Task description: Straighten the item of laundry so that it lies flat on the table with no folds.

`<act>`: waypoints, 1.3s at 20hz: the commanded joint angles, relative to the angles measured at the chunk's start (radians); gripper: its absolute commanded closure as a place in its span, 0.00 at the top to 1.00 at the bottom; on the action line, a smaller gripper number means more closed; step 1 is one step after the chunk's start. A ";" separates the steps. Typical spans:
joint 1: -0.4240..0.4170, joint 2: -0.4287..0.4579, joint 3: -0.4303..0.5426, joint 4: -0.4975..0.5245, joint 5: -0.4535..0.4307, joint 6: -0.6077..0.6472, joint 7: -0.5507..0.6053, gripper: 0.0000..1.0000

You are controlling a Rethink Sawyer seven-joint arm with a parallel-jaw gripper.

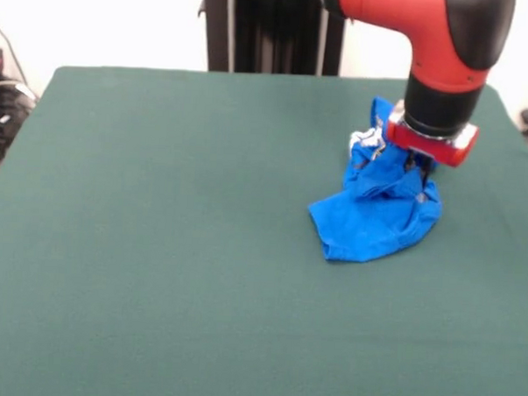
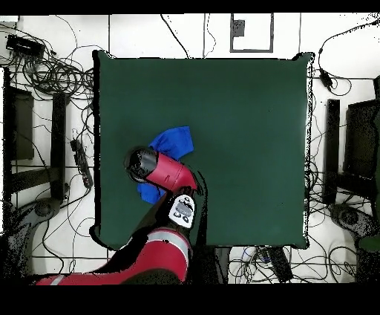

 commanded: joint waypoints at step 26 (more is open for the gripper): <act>0.137 -0.050 0.206 0.153 0.153 -0.176 0.613 0.00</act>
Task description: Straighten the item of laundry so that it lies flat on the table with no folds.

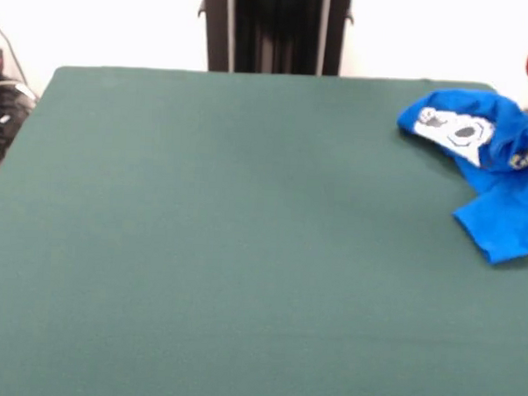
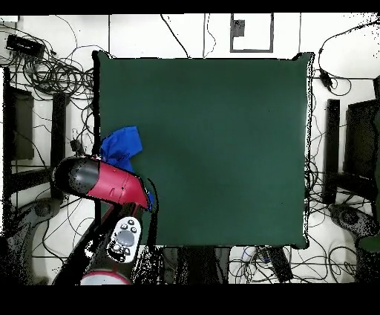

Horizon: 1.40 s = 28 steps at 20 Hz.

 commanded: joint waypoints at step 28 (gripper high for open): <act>-0.115 -0.430 -0.120 -0.085 -0.477 0.993 0.226 0.00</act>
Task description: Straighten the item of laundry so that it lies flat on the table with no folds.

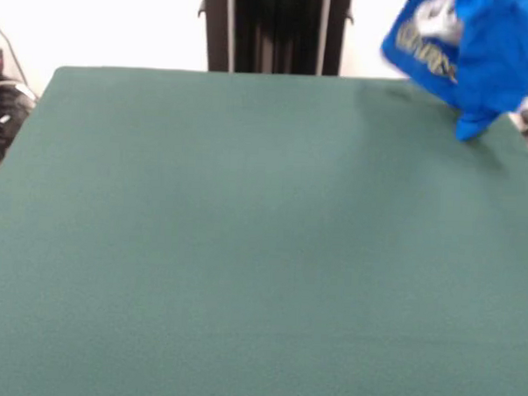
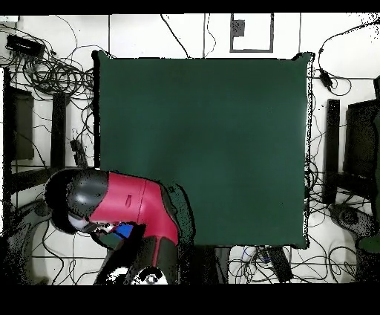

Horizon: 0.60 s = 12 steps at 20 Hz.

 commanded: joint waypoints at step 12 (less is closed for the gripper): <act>-0.044 -0.010 0.034 -0.010 -0.072 -0.180 0.193 0.00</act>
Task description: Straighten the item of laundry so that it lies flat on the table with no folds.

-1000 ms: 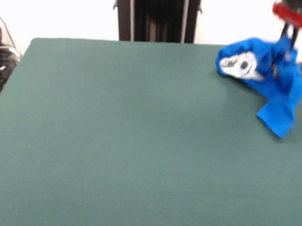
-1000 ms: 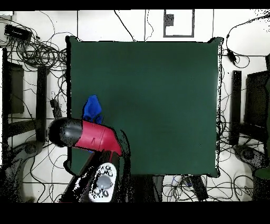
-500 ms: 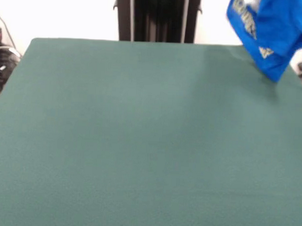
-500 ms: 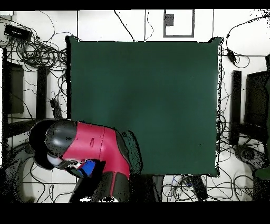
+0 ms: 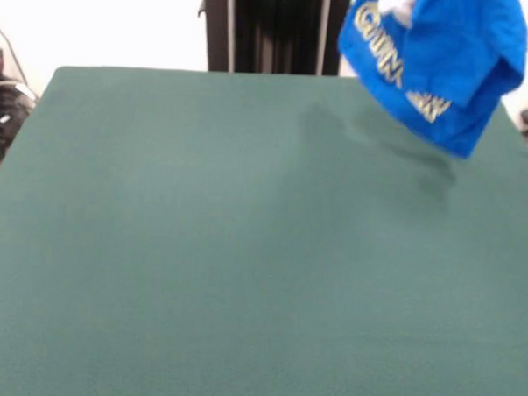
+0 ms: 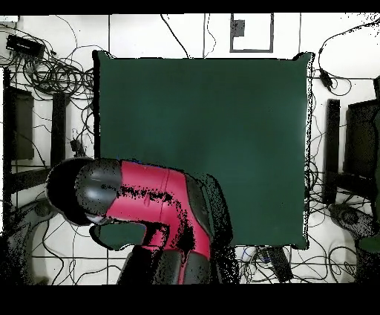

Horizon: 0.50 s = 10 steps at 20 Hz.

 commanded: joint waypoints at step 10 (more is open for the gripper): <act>0.045 0.024 0.044 0.071 -0.001 -0.090 0.190 0.00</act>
